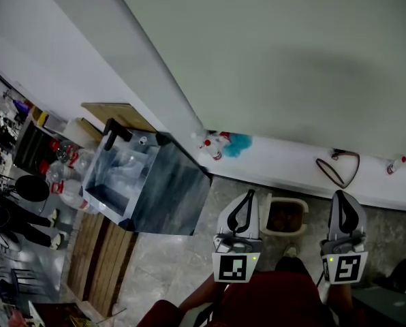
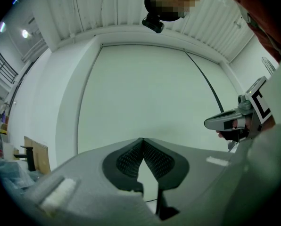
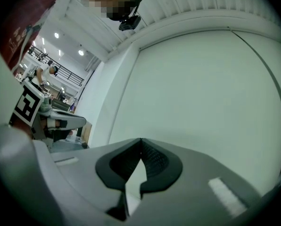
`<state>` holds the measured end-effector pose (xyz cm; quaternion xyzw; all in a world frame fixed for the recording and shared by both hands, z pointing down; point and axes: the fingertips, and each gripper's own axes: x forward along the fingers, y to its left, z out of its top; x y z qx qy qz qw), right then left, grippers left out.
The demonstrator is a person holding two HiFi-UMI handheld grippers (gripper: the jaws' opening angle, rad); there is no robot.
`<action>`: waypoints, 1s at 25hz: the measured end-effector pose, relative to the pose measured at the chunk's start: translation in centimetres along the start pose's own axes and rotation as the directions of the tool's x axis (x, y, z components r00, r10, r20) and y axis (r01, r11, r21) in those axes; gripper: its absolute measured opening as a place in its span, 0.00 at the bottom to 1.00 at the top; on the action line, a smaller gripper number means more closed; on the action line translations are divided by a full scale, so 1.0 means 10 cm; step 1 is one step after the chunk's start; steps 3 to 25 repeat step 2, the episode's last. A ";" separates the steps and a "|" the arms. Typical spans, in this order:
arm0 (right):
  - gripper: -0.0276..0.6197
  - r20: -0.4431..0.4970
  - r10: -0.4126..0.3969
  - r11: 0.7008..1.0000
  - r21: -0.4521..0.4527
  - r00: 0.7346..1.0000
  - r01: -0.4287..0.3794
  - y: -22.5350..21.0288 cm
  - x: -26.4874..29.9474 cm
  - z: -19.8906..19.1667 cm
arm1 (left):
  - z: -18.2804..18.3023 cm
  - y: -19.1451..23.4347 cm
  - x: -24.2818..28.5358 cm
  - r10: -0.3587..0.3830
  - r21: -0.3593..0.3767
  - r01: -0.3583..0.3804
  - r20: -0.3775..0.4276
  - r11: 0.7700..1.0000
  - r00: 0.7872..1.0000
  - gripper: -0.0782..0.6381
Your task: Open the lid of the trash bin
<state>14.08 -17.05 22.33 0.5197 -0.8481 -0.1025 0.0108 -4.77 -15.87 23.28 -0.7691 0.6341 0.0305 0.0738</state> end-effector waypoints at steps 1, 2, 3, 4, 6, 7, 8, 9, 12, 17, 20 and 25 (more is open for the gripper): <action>0.04 -0.002 0.001 1.000 0.002 1.000 -0.001 0.01 0.01 -0.01 | -0.01 0.01 0.00 0.001 0.000 -0.001 -0.005 1.000 1.000 0.12; 0.04 -0.004 0.002 1.000 0.004 1.000 -0.002 0.01 0.02 -0.01 | -0.03 0.01 0.00 0.002 -0.001 -0.002 -0.009 1.000 1.000 0.12; 0.04 -0.004 0.002 1.000 0.004 1.000 -0.002 0.01 0.02 -0.01 | -0.03 0.01 0.00 0.002 -0.001 -0.002 -0.009 1.000 1.000 0.12; 0.04 -0.004 0.002 1.000 0.004 1.000 -0.002 0.01 0.02 -0.01 | -0.03 0.01 0.00 0.002 -0.001 -0.002 -0.009 1.000 1.000 0.12; 0.04 -0.004 0.002 1.000 0.004 1.000 -0.002 0.01 0.02 -0.01 | -0.03 0.01 0.00 0.002 -0.001 -0.002 -0.009 1.000 1.000 0.12; 0.04 -0.004 0.002 1.000 0.004 1.000 -0.002 0.01 0.02 -0.01 | -0.03 0.01 0.00 0.002 -0.001 -0.002 -0.009 1.000 1.000 0.12; 0.04 -0.004 0.002 1.000 0.004 1.000 -0.002 0.01 0.02 -0.01 | -0.03 0.01 0.00 0.002 -0.001 -0.002 -0.009 1.000 1.000 0.12; 0.04 -0.004 0.002 1.000 0.004 1.000 -0.002 0.01 0.02 -0.01 | -0.03 0.01 0.00 0.002 -0.001 -0.002 -0.009 1.000 1.000 0.12; 0.04 -0.004 0.002 1.000 0.004 1.000 -0.002 0.01 0.02 -0.01 | -0.03 0.01 0.00 0.002 -0.001 -0.002 -0.009 1.000 1.000 0.12; 0.04 -0.004 0.002 1.000 0.004 1.000 -0.002 0.01 0.02 -0.01 | -0.03 0.01 0.00 0.002 -0.001 -0.002 -0.009 1.000 1.000 0.12; 0.04 -0.004 0.002 1.000 0.004 1.000 -0.002 0.01 0.02 -0.01 | -0.03 0.01 0.00 0.002 -0.001 -0.002 -0.009 1.000 1.000 0.12; 0.04 -0.004 0.002 1.000 0.004 1.000 -0.002 0.01 0.02 -0.01 | -0.03 0.01 0.00 0.002 -0.001 -0.002 -0.009 1.000 1.000 0.12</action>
